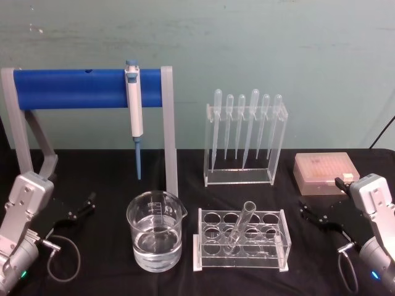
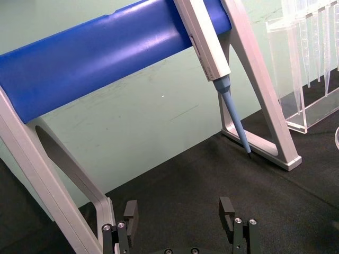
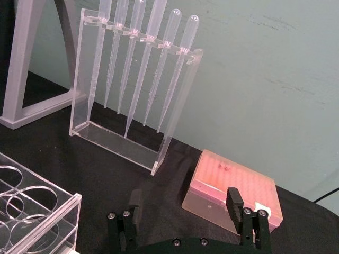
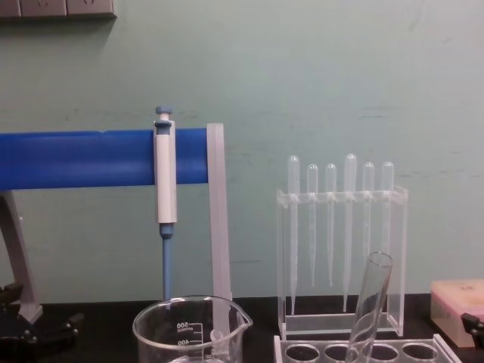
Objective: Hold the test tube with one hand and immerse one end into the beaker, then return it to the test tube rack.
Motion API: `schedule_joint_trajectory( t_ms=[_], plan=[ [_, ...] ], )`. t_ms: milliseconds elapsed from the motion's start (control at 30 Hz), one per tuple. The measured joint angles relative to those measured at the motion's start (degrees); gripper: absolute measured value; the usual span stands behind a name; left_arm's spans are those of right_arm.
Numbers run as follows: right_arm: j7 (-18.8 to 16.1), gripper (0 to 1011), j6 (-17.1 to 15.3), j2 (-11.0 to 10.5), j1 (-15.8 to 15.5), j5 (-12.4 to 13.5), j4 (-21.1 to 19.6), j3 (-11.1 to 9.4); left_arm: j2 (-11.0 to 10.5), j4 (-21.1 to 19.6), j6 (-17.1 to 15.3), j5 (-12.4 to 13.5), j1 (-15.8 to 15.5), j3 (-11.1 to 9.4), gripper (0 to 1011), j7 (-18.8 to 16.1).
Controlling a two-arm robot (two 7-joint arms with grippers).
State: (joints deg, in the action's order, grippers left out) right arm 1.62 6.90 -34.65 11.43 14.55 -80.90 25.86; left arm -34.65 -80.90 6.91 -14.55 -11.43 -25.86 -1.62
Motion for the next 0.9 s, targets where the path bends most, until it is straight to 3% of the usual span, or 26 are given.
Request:
schedule_joint_trajectory(
  t_ms=[900],
  plan=[
    [0.00, 1000, 0.00, 0.00, 0.00, 0.00, 0.00, 0.00, 0.00, 0.00, 0.00, 0.00, 0.00, 0.00, 1000, 0.00]
  ],
)
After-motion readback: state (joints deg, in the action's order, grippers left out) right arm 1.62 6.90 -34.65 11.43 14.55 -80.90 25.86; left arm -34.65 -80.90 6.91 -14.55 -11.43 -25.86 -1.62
